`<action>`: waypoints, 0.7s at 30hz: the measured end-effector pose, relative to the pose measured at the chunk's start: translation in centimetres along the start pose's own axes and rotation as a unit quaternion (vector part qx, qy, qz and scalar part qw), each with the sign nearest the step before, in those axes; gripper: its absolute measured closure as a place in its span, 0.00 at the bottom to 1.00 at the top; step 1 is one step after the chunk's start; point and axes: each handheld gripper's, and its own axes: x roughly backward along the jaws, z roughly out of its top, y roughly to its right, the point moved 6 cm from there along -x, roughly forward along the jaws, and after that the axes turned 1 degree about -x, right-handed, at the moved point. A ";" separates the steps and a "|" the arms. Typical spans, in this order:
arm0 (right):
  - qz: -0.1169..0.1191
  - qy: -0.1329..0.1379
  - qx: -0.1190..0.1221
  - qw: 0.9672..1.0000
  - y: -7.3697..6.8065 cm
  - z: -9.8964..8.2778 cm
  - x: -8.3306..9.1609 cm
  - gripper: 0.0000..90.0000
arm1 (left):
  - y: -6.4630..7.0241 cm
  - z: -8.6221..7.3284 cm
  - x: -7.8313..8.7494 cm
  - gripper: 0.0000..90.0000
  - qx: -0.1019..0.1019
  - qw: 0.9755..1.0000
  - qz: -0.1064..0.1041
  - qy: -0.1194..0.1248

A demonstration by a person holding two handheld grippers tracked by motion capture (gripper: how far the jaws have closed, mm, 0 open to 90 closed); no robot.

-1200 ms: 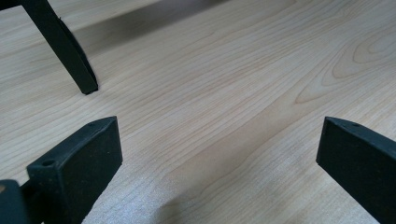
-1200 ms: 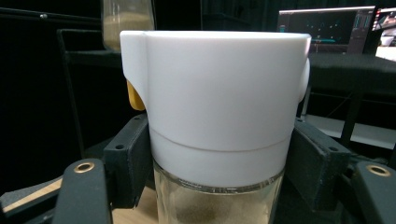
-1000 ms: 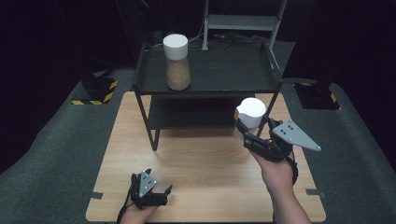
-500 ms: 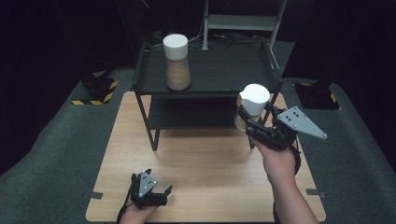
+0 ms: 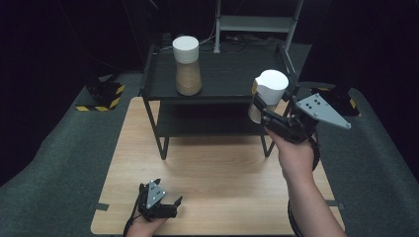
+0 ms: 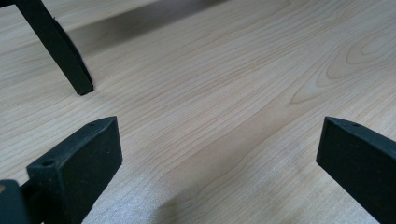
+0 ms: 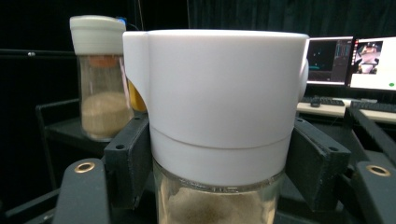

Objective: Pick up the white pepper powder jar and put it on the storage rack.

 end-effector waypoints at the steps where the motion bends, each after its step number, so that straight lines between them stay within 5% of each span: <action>1: 0.000 0.001 0.001 1.000 0.0 0.2 -0.1 0.33 | 0.0 0.0 0.0 0.01 -0.001 1.000 0.000 0.000; 21: -0.016 0.008 0.014 1.000 -0.2 3.3 -3.7 0.33 | -0.1 -0.1 0.1 0.01 -0.002 1.000 -0.005 0.003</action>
